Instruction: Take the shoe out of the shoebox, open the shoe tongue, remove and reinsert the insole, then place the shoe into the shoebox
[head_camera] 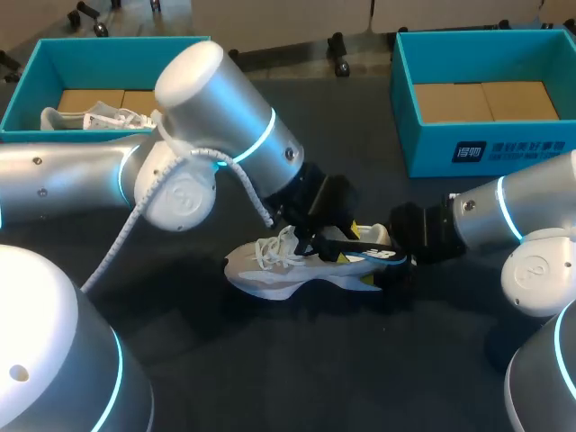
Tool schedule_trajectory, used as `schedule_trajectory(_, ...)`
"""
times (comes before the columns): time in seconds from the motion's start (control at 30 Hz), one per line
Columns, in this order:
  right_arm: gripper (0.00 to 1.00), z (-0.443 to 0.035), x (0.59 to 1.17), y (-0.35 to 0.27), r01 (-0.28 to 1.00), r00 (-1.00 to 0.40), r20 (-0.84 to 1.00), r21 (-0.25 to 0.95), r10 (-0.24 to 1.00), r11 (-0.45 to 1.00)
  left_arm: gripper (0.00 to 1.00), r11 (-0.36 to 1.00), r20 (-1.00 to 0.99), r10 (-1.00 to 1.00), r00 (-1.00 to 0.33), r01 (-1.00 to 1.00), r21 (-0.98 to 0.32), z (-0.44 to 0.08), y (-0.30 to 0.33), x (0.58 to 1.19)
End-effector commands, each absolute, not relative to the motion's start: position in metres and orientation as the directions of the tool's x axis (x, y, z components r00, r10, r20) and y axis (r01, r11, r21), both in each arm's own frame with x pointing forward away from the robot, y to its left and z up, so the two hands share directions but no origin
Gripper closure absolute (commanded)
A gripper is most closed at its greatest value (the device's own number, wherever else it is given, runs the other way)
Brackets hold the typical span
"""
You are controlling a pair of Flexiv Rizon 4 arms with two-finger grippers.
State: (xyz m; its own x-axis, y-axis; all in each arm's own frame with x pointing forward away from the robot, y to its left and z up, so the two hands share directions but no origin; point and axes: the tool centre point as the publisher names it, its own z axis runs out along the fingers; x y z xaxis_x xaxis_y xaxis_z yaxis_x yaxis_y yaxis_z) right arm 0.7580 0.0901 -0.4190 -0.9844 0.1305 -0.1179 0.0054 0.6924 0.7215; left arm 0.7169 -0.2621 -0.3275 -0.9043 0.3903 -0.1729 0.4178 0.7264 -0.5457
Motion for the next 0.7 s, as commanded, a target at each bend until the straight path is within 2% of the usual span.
schedule_trajectory(0.03,1.0,-0.42,0.757,0.092,0.007,-0.984,-0.119,0.717,0.133,0.697,0.58,0.737,-0.217,0.368,-0.904,0.426,-0.525,-0.338,-0.269,0.716)
schedule_trajectory(0.37,1.0,-0.42,0.757,0.092,0.007,-0.984,-0.119,0.717,0.133,0.697,0.6,0.75,-0.235,0.341,-0.91,0.414,-0.516,-0.347,-0.277,0.722)
schedule_trajectory(0.7,1.0,-0.42,0.757,0.092,0.007,-0.984,-0.119,0.717,0.133,0.697,0.8,0.765,-0.266,0.297,-0.917,0.395,-0.509,-0.351,-0.277,0.732)
